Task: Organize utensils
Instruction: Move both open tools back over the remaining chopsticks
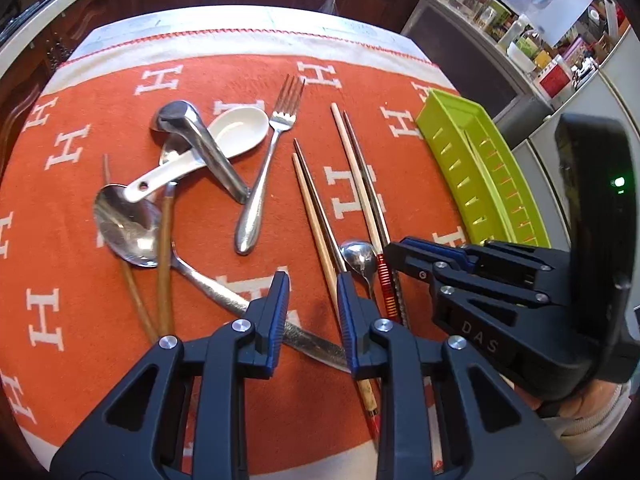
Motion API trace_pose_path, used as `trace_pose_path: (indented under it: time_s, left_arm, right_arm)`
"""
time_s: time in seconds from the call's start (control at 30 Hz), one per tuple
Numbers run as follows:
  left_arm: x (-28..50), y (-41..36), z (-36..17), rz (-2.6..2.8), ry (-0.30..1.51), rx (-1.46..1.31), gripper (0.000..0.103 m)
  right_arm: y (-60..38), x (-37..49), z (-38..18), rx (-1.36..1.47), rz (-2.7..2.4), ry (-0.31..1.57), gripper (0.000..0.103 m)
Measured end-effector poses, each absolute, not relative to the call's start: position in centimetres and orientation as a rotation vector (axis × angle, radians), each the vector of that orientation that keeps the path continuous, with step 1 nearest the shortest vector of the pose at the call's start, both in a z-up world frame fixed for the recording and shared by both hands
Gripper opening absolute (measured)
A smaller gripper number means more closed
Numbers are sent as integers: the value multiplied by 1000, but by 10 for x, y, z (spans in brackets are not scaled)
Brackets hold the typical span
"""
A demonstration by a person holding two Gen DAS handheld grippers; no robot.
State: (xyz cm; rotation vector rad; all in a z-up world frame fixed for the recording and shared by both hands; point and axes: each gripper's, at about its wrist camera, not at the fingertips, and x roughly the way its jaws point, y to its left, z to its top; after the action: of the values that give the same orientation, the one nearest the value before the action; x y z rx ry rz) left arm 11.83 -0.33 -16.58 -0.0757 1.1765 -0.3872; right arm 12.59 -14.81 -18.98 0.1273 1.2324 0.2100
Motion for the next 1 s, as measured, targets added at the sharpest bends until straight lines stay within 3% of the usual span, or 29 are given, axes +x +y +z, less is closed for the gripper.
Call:
trace_pose_path:
  time_s: [0.3,0.73,1.0]
  left_arm:
    - [127,-24,-187,-368,1213,-33,22]
    - [129,-35,-190,-348,1224,0,21]
    - [119,-53,-191,-298,1183,152,20]
  right_arm:
    - [-136,126,-192,18,171,1205,12]
    - [-153,119,-190,71,187,1210,8]
    - [-151,116,-190,52,182,1195,8]
